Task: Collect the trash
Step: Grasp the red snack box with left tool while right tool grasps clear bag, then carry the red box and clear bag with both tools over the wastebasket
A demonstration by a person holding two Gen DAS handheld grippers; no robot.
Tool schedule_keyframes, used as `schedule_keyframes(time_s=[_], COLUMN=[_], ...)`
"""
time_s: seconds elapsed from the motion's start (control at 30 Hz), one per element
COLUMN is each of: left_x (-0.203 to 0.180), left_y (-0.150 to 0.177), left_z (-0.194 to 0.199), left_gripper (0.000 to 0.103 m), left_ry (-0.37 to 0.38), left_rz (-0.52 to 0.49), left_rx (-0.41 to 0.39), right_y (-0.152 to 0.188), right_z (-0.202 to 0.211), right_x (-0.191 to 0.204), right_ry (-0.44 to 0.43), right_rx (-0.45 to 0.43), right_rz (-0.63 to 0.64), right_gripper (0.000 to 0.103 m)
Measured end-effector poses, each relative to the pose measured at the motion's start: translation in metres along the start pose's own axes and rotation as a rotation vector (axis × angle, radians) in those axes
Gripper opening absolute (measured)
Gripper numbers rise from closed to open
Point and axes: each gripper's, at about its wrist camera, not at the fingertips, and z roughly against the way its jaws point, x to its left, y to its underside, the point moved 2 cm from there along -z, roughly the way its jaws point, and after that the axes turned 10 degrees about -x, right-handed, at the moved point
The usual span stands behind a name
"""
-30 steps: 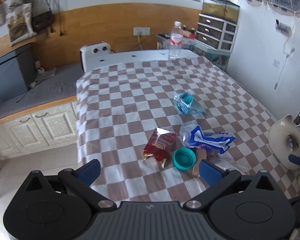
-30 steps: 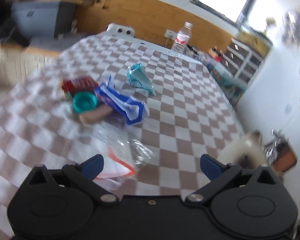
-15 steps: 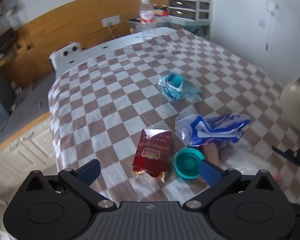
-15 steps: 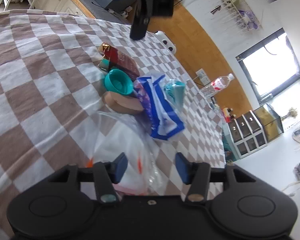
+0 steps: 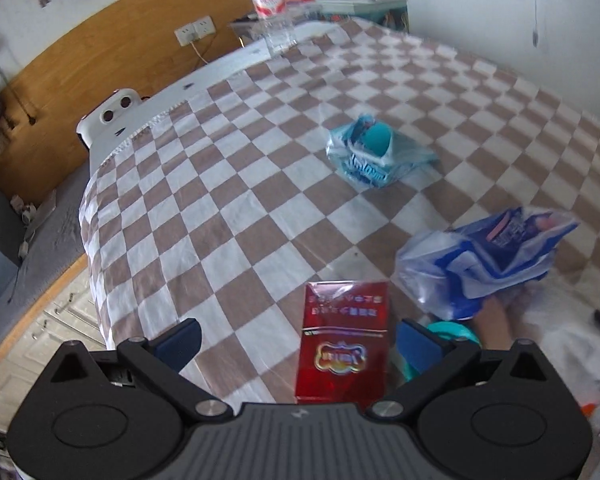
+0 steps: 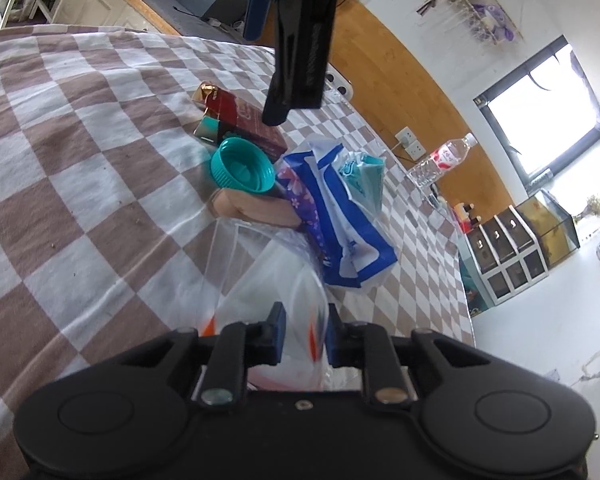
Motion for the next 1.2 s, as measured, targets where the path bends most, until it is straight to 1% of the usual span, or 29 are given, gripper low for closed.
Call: schedule_keyframes(time_s=[0.23,0.27,0.33,0.37,0.5,0.57,0.67,0.7,0.73,0.8,0.9,0.97,1.0,1.03,1.2], left_x=[-0.011,-0.013,-0.016,-0.017,-0.011,-0.007,-0.003,0.000,0.003,0.007,0.003,0.002,0.003,0.003,0.006], left_y=[-0.006,-0.006,-0.005,-0.005,-0.005,-0.003,0.003,0.004,0.006,0.009,0.012,0.014,0.015,0.016,0.029], left_z=[-0.028,-0.031,-0.036,-0.039,-0.043,-0.043,-0.040,-0.039,-0.039,-0.038,-0.034,-0.031,-0.030,-0.028,-0.012], left_gripper=[0.088,0.087,0.083,0.082,0.083,0.083,0.081,0.074,0.066,0.060,0.059,0.059,0.055,0.053,0.052], left_ry=[0.051,0.062,0.075,0.077,0.091,0.096,0.107,0.123,0.143,0.163,0.151,0.152,0.154,0.153,0.143], left_rz=[-0.051,-0.052,-0.053,-0.051,-0.006,0.014,0.054,0.081,0.118,0.172,0.173,0.183,0.187,0.194,0.250], left_rx=[0.078,0.090,0.114,0.126,0.139,0.145,0.149,0.145,0.142,0.133,0.113,0.108,0.104,0.100,0.080], right_y=[-0.005,-0.006,-0.008,-0.008,-0.010,-0.008,0.002,0.004,0.005,0.006,0.011,0.011,0.010,0.008,0.008], right_z=[0.007,0.010,0.015,0.018,0.030,0.034,0.038,0.039,0.041,0.042,0.036,0.032,0.032,0.032,0.035], right_x=[-0.013,-0.016,-0.024,-0.030,-0.061,-0.081,-0.108,-0.113,-0.116,-0.116,-0.107,-0.101,-0.100,-0.100,-0.105], right_ry=[-0.038,-0.047,-0.073,-0.087,-0.140,-0.181,-0.283,-0.307,-0.319,-0.330,-0.318,-0.314,-0.313,-0.311,-0.283], right_rx=[0.033,0.039,0.059,0.067,0.113,0.152,0.239,0.260,0.271,0.296,0.343,0.353,0.351,0.347,0.331], right_rz=[-0.074,-0.093,-0.150,-0.188,-0.415,-0.581,-0.857,-0.916,-0.944,-0.961,-0.954,-0.949,-0.947,-0.944,-0.952], right_gripper=[0.018,0.018,0.018,0.018,0.017,0.017,0.017,0.017,0.017,0.018,0.018,0.017,0.015,0.014,0.013])
